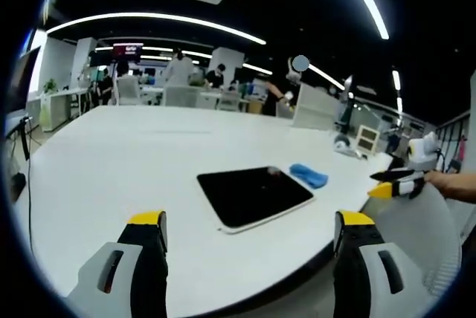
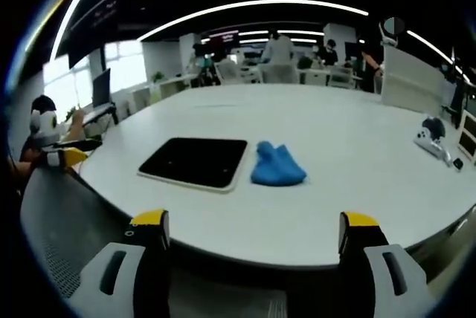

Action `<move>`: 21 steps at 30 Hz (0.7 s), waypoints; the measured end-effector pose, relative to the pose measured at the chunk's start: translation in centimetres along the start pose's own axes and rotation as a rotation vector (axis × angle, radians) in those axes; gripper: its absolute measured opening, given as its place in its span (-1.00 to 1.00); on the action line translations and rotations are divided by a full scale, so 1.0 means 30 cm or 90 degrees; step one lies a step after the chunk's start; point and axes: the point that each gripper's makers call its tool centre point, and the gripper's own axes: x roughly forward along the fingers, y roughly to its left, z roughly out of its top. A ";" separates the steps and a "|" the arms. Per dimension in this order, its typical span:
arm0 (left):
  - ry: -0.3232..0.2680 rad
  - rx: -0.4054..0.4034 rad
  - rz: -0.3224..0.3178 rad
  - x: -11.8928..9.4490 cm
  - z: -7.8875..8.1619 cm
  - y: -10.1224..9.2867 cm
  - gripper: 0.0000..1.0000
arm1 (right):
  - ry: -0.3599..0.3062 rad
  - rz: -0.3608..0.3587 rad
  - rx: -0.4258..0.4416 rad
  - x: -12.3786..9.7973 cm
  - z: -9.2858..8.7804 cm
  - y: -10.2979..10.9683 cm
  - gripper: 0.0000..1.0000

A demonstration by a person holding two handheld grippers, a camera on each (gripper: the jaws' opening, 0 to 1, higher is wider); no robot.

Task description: Wipe the mirror surface with the cleaning cloth until all visible marks leave the cleaned area.

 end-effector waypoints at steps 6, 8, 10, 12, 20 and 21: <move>0.022 0.017 -0.005 0.004 -0.013 -0.009 0.88 | 0.002 -0.028 -0.004 -0.005 -0.001 -0.027 0.96; 0.021 0.031 -0.001 0.006 -0.007 -0.009 0.89 | 0.005 -0.024 -0.010 -0.002 -0.001 -0.025 0.96; 0.019 0.042 0.001 0.004 -0.001 -0.010 0.90 | 0.009 -0.025 -0.010 -0.002 -0.004 -0.026 0.96; 0.026 0.055 0.007 0.001 -0.002 -0.011 0.89 | 0.011 -0.025 -0.011 -0.002 -0.007 -0.026 0.96; 0.038 0.068 0.012 -0.003 -0.002 -0.019 0.89 | 0.014 -0.020 -0.014 0.000 -0.008 -0.021 0.95; 0.037 0.071 0.013 -0.002 -0.002 -0.018 0.88 | 0.012 -0.020 -0.014 0.001 -0.007 -0.022 0.95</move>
